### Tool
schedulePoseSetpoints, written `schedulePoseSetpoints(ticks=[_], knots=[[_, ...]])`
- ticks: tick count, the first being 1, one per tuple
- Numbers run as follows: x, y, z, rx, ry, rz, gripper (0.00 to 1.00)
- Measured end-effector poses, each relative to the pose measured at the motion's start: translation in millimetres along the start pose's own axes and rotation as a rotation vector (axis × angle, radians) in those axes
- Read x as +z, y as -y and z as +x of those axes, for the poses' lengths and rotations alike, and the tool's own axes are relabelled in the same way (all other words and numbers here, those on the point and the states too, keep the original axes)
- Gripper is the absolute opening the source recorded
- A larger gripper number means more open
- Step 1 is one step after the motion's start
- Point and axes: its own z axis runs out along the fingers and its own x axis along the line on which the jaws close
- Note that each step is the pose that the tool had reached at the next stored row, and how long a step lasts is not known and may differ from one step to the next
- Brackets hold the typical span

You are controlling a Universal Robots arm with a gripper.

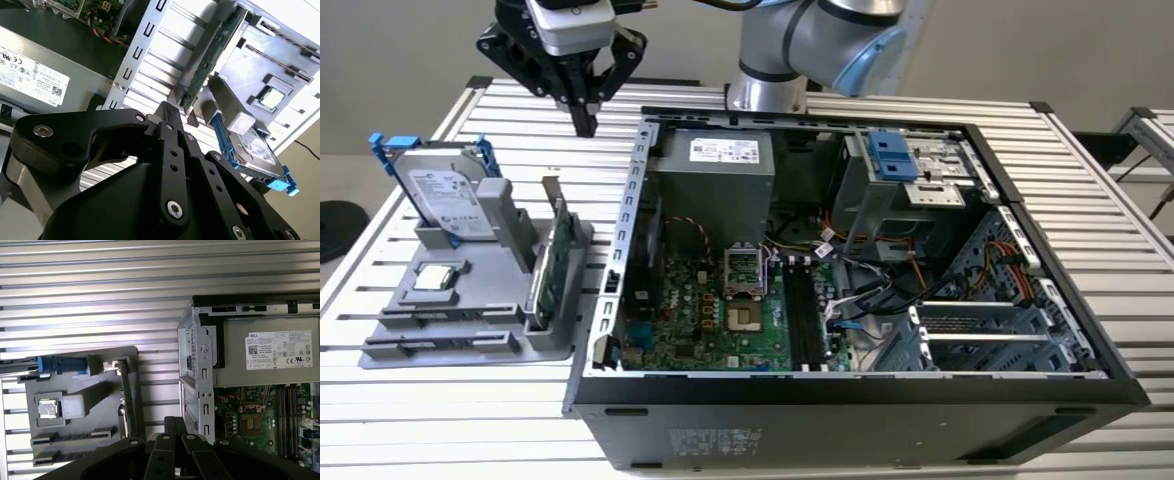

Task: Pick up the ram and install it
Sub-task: 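Reach for the ram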

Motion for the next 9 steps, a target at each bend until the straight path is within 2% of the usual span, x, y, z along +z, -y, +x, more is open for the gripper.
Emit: schedulePoseSetpoints(ticks=[9], knots=[[-0.2,0.6,7.9,0.000,0.0000,0.0001,0.00]])
